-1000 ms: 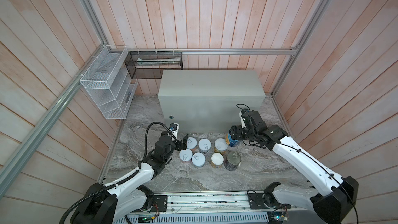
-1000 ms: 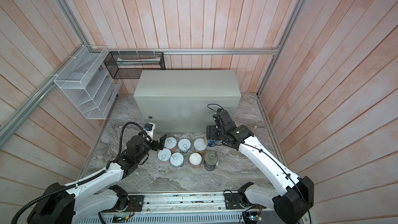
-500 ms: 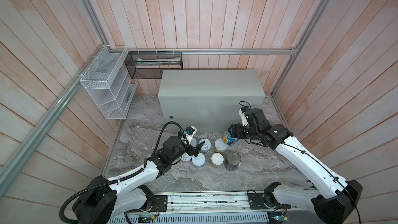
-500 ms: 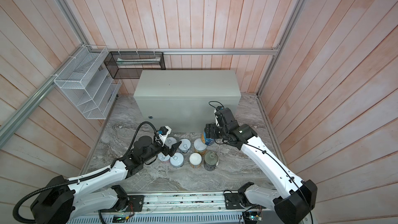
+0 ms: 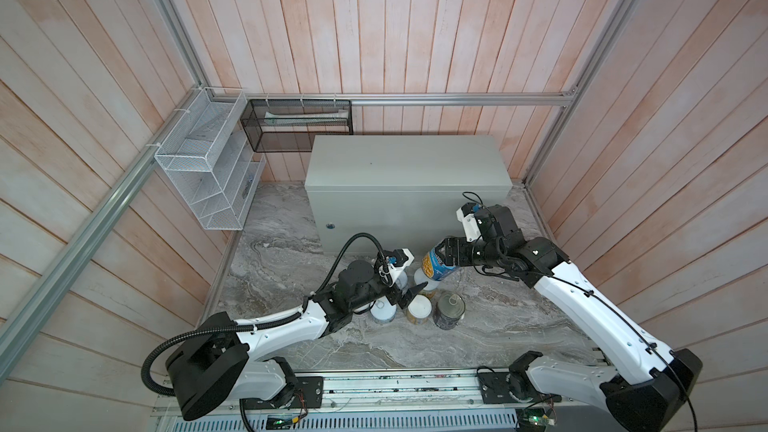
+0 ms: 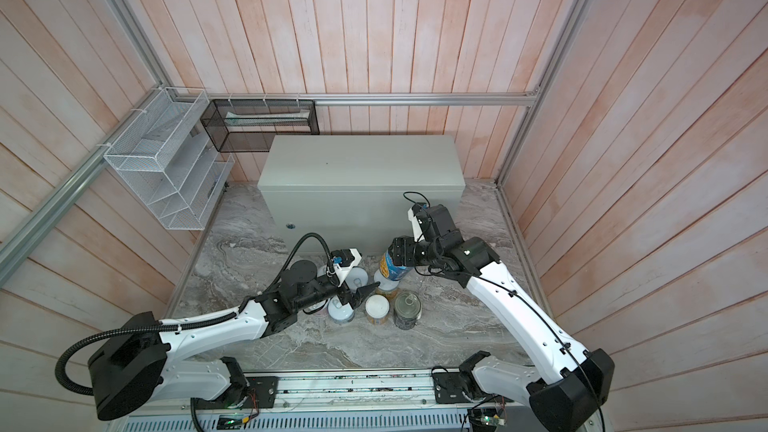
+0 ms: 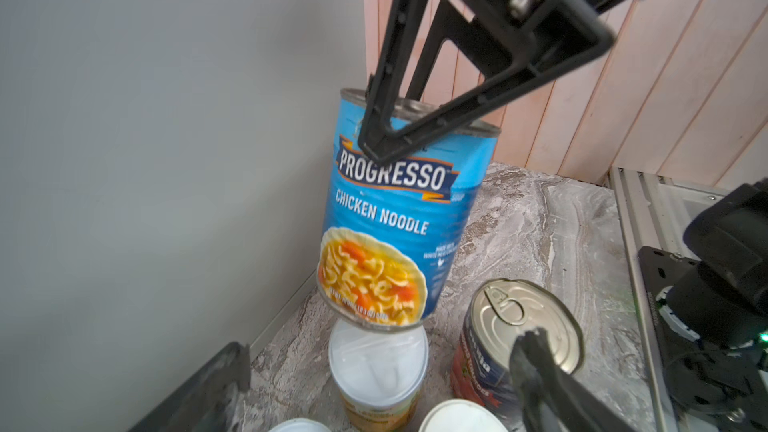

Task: Place and organize the canned foods onto the counter
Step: 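Reach the left gripper to the held can and grasp it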

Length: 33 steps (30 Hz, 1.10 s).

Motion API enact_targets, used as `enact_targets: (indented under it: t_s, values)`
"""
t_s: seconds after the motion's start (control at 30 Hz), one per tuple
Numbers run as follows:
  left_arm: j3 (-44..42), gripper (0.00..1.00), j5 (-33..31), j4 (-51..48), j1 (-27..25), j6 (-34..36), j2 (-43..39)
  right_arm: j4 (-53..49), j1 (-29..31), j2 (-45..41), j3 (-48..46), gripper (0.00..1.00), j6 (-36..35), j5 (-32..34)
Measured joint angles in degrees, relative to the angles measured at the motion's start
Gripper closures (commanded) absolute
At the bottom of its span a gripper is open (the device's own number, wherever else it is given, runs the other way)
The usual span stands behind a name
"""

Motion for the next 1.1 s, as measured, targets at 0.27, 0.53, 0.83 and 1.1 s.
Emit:
enact_targets:
  t_s: [0.27,0.53,0.83,1.1]
  values:
    - [4.79,0.00,6.54,1.49,-0.11,2.58,4.98,-0.33,-0.55,-0.02,0.00,0.43,-0.46,-4.63]
    - [9.62,0.00,9.44,2.49,-0.09,3.19,8.96,-0.28,-0.55,-1.16,0.00,0.45,-0.39,-6.99]
    - [11.17,0.00,10.78,4.35,-0.07,3.02,12.33,-0.48,-1.53,-1.86,0.00,0.45,-0.42,-9.20]
    - [11.23,0.00,11.04,6.71,-0.04,2.86,14.99,-0.35,-3.26,-2.49,0.00,0.46,-0.37,-12.15]
